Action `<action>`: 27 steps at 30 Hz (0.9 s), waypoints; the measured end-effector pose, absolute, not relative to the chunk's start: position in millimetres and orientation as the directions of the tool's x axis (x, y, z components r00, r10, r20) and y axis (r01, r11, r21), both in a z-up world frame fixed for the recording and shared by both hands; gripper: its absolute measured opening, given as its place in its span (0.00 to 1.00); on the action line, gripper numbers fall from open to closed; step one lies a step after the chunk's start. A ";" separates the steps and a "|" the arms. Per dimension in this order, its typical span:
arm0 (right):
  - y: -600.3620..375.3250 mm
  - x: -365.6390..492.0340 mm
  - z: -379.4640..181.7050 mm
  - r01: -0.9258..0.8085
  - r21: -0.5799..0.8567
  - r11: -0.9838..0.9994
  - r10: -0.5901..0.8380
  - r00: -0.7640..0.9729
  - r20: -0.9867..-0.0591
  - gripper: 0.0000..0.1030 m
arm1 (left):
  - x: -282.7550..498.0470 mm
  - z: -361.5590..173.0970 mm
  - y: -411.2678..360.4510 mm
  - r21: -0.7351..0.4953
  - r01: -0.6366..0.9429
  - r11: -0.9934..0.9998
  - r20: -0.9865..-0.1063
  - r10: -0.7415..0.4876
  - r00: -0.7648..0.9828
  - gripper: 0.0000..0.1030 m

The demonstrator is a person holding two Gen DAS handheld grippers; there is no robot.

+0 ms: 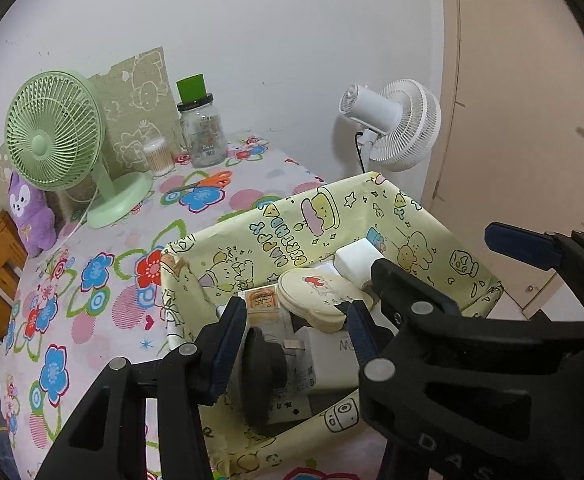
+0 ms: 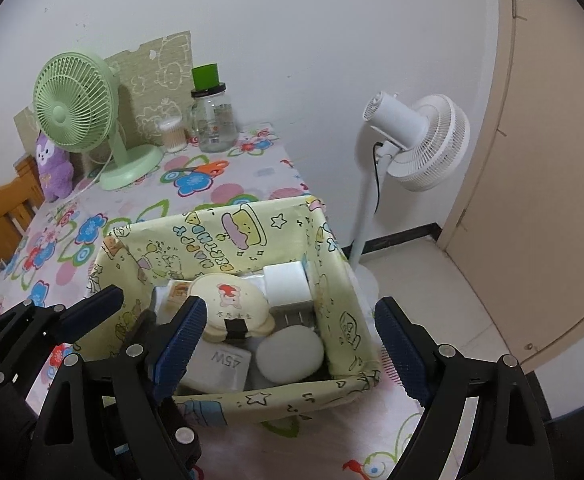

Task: Organize rigid objects
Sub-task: 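Open left tool to release the black holder while right tool releases the cream case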

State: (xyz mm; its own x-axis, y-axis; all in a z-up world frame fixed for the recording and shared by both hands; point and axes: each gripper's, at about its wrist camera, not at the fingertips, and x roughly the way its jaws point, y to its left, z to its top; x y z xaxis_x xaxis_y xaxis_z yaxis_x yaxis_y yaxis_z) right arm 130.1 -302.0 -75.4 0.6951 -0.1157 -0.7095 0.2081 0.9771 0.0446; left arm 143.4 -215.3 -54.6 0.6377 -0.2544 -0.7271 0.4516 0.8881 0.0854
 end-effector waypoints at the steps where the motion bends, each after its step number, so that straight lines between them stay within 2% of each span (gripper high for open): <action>1: -302.4 129.3 -76.0 0.209 0.047 0.977 -0.114 0.695 -0.710 0.86 | 143.6 -55.2 -215.7 0.085 0.452 0.888 -0.728 -0.254 0.637 0.53; 7: -304.6 131.4 -82.6 0.217 0.056 0.974 -0.111 0.681 -0.724 0.86 | 148.5 -62.4 -218.6 0.076 0.462 0.883 -0.745 -0.258 0.615 0.54; 17: -301.5 129.7 -83.6 0.223 0.065 0.973 -0.108 0.681 -0.724 0.86 | 149.0 -63.3 -209.8 0.069 0.438 0.897 -0.748 -0.243 0.617 0.84; 20: -299.0 126.3 -81.5 0.220 0.073 0.973 -0.102 0.689 -0.718 0.86 | 144.9 -59.1 -203.2 0.064 0.427 0.902 -0.736 -0.246 0.631 0.89; 27: -287.5 115.2 -75.2 0.217 0.082 0.973 -0.099 0.709 -0.699 0.89 | 135.5 -51.3 -188.2 0.071 0.405 0.911 -0.719 -0.235 0.654 0.95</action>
